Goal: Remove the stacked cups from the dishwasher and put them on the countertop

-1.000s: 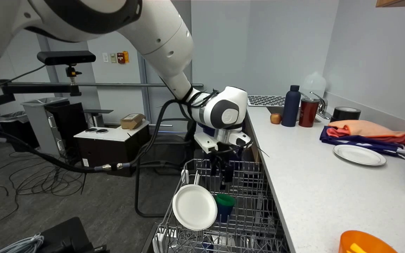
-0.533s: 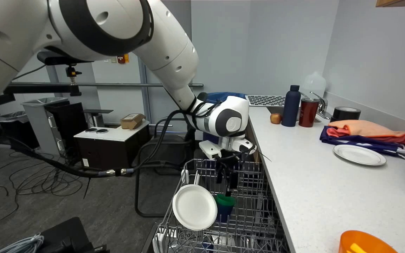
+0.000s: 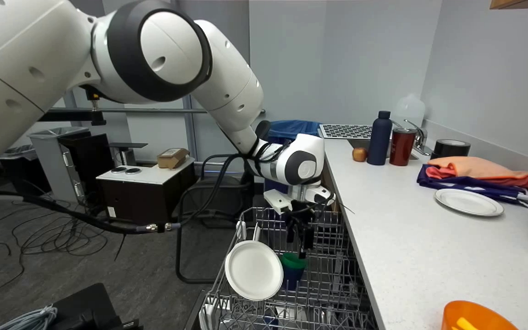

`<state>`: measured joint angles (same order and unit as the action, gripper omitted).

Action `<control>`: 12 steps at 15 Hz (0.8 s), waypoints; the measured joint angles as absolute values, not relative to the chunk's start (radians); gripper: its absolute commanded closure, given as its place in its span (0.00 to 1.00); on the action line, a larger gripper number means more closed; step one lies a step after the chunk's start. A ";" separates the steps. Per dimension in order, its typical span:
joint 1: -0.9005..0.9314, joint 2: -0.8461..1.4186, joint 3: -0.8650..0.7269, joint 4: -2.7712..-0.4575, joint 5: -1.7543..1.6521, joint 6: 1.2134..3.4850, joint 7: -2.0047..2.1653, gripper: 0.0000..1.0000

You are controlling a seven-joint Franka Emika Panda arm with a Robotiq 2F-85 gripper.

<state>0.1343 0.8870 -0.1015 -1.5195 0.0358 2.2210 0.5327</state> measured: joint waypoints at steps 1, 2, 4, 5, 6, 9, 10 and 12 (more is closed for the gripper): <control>0.136 0.893 -0.102 -1.511 0.036 2.221 0.533 0.00; 0.137 0.896 -0.102 -1.507 0.036 2.221 0.533 0.00; 0.137 0.897 -0.102 -1.505 0.036 2.221 0.533 0.00; 0.137 0.897 -0.101 -1.505 0.036 2.221 0.533 0.00; 0.137 0.897 -0.101 -1.507 0.036 2.221 0.533 0.00; 0.137 0.897 -0.103 -1.518 0.036 2.221 0.533 0.00; 0.137 0.897 -0.103 -1.521 0.036 2.221 0.533 0.00; 0.137 0.897 -0.105 -1.527 0.036 2.221 0.533 0.00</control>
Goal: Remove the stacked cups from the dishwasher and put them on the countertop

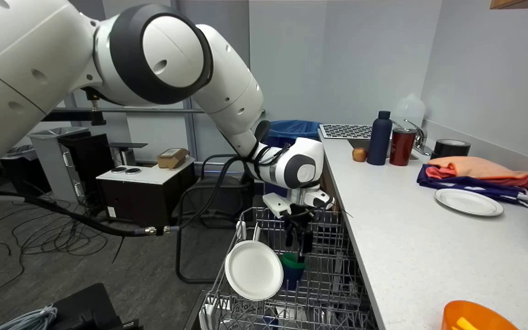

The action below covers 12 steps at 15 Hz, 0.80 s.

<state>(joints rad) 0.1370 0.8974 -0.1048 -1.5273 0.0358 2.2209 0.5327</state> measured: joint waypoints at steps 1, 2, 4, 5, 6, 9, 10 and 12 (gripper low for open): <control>0.137 0.899 -0.106 -1.529 0.036 2.221 0.533 0.00; 0.137 0.901 -0.108 -1.530 0.036 2.221 0.533 0.00; 0.137 0.907 -0.113 -1.531 0.036 2.221 0.533 0.00; 0.137 0.909 -0.116 -1.532 0.036 2.221 0.533 0.00; 0.137 0.912 -0.118 -1.534 0.036 2.221 0.533 0.00; 0.137 0.918 -0.121 -1.542 0.036 2.220 0.533 0.00; 0.137 0.919 -0.121 -1.546 0.036 2.219 0.533 0.00; 0.137 0.923 -0.121 -1.550 0.036 2.216 0.533 0.00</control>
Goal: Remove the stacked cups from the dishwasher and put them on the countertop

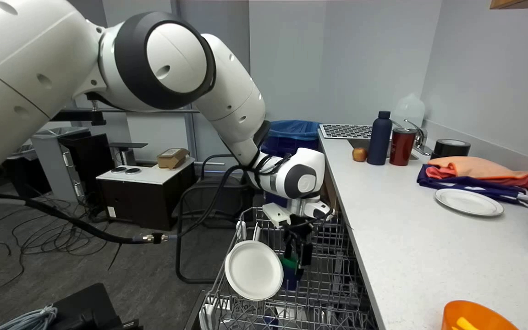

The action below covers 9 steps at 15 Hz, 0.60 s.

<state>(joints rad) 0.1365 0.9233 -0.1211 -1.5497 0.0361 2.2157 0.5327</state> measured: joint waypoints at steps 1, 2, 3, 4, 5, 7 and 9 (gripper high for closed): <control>0.137 0.925 -0.121 -1.550 0.036 2.213 0.533 0.00; 0.137 0.925 -0.121 -1.550 0.036 2.207 0.533 0.00; 0.137 0.925 -0.121 -1.549 0.036 2.197 0.533 0.00; 0.137 0.926 -0.121 -1.549 0.036 2.186 0.533 0.00; 0.137 0.926 -0.121 -1.548 0.036 2.174 0.533 0.00; 0.137 0.926 -0.122 -1.548 0.036 2.157 0.533 0.00; 0.137 0.926 -0.122 -1.548 0.036 2.156 0.536 0.00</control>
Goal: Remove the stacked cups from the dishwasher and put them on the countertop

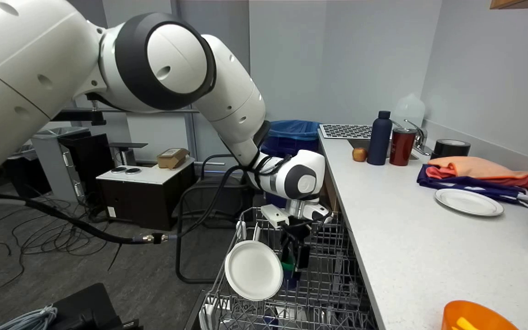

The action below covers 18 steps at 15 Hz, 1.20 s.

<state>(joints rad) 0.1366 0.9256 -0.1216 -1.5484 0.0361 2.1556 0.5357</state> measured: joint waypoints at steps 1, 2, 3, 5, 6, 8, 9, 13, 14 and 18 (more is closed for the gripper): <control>0.137 0.926 -0.122 -1.548 0.036 2.157 0.539 0.00; 0.137 0.926 -0.122 -1.548 0.036 2.159 0.544 0.00; 0.137 0.926 -0.122 -1.548 0.036 2.162 0.550 0.00; 0.137 0.926 -0.122 -1.548 0.036 2.169 0.557 0.00; 0.137 0.926 -0.122 -1.548 0.036 2.175 0.559 0.00; 0.137 0.926 -0.122 -1.548 0.036 2.185 0.562 0.00; 0.137 0.926 -0.123 -1.548 0.036 2.185 0.564 0.00; 0.141 0.926 -0.130 -1.548 0.034 2.185 0.580 0.00; 0.141 0.932 -0.131 -1.539 0.034 2.182 0.585 0.00; 0.138 1.012 -0.138 -1.424 0.034 2.181 0.587 0.00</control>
<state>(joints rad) 0.1382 1.0122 -0.1377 -1.4238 0.0344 2.1811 0.5867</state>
